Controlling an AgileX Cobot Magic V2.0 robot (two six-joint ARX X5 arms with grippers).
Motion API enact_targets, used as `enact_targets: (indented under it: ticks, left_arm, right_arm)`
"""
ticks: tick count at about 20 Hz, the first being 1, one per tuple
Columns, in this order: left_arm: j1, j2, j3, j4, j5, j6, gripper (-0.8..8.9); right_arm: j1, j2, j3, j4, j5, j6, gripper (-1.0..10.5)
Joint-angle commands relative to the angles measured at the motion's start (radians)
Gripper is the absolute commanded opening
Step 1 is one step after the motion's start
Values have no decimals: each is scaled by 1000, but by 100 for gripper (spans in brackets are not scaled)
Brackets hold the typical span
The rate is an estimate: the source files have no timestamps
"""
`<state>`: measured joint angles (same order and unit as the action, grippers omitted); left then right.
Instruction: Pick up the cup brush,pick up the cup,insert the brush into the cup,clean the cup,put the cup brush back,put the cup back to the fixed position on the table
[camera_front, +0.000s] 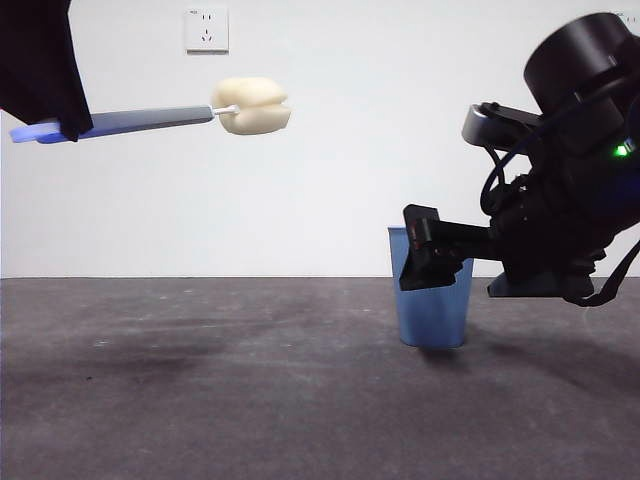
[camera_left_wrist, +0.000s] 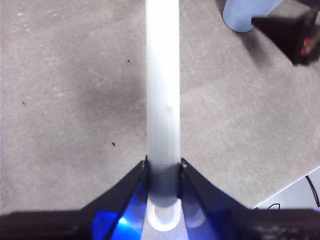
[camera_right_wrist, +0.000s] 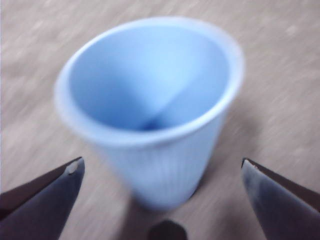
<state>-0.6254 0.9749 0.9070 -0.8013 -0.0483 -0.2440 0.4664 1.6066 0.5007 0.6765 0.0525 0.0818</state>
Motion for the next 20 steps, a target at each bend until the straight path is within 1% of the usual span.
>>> enact_targets:
  ticks: [1,3,6,9,13,15,17,20]
  left_arm:
    - [-3,-3,-3,2,3,1,-8]
    - [-3,-3,-3,12,3,0,-8]
    - [-3,-3,-3,24,3,0,-8]
    - [-3,-3,-3,22,3,0,-8]
    - [-3,-3,-3,22,3,0,-8]
    - [-3,-3,-3,22,3,1,-8]
    - [-3,-3,-3,22,3,1,-8]
    - [-3,-3,-3,18,3,1,-8]
  right_arm:
    - [-19,34,-9,85,-31,-16,555]
    - [-29,60,-8,140,-68,-32,555]
    - [-32,103,-8,198,-77,-39,555]
    - [-34,161,-7,289,-80,-38,553]
    - [-33,212,-5,349,-80,-31,446]
    - [-34,212,-4,366,-80,-31,367]
    - [-34,212,-3,404,-80,-31,313]
    - [-33,212,3,407,-80,-32,198]
